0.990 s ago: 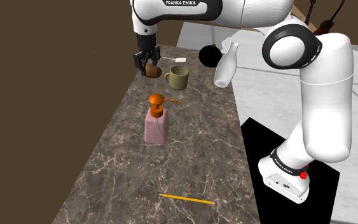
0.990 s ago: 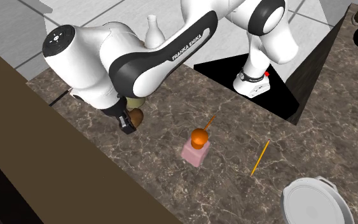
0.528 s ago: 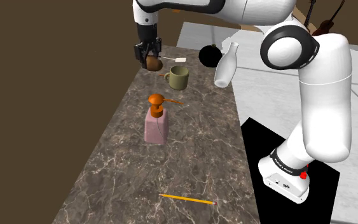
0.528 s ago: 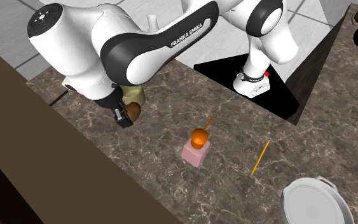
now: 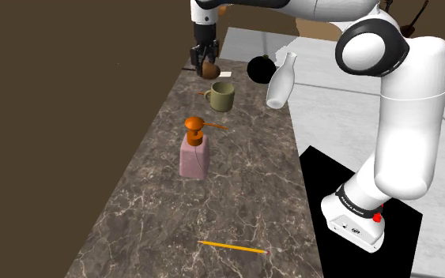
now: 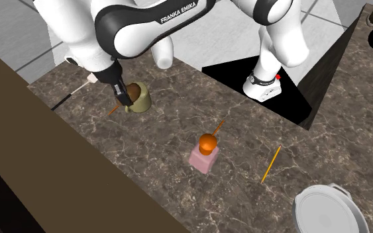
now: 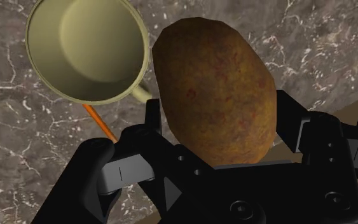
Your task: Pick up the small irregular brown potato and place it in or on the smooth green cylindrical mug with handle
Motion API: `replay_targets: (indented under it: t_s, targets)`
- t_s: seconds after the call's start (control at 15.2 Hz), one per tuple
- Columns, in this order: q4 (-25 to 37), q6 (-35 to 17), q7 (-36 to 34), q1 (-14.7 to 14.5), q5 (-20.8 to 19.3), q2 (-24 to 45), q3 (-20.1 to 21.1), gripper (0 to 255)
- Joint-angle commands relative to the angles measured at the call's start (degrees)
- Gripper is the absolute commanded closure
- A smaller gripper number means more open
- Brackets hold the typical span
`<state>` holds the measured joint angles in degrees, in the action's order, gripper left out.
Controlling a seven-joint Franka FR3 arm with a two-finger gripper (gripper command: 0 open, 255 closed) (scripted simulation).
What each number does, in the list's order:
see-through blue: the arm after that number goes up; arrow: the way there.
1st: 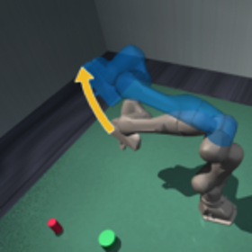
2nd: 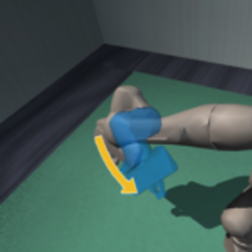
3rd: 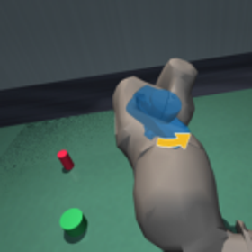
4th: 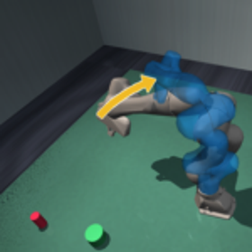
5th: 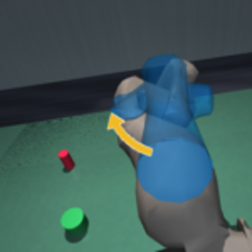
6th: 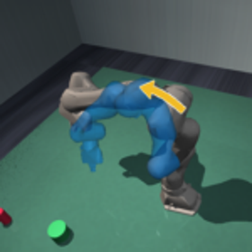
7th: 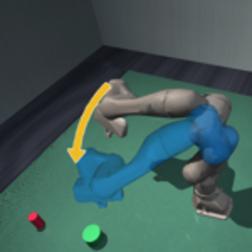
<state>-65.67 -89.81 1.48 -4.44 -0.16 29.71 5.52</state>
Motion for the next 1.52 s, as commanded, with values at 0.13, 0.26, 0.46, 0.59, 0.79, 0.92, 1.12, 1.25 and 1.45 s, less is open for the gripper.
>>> replay_targets:
  t_s: [0.13, 0.26, 0.46, 0.59, 0.79, 0.92, 1.12, 1.25, 1.45]
  targets:
    - [-0.99, -0.15, 4.80, 3.64, 0.20, -0.69, -1.24, 255]
    - [-0.83, 0.03, 7.34, 5.55, 0.28, -0.64, -1.93, 255]
    - [-3.77, -2.52, 7.39, 5.61, 0.30, -1.03, -1.94, 255]
    - [-5.55, -4.15, 7.43, 5.64, 0.31, -1.18, -1.94, 255]
    - [-7.99, -6.50, 7.48, 5.67, 0.32, -1.26, -1.96, 255]
    - [-9.48, -8.03, 7.51, 5.69, 0.32, -1.23, -1.96, 255]
    - [-11.54, -10.25, 7.55, 5.71, 0.31, -1.07, -1.98, 255]
    - [-11.91, -10.66, 7.56, 5.71, 0.31, -1.02, -1.98, 255]
    - [-11.90, -10.66, 7.56, 5.71, 0.31, -1.02, -1.98, 255]
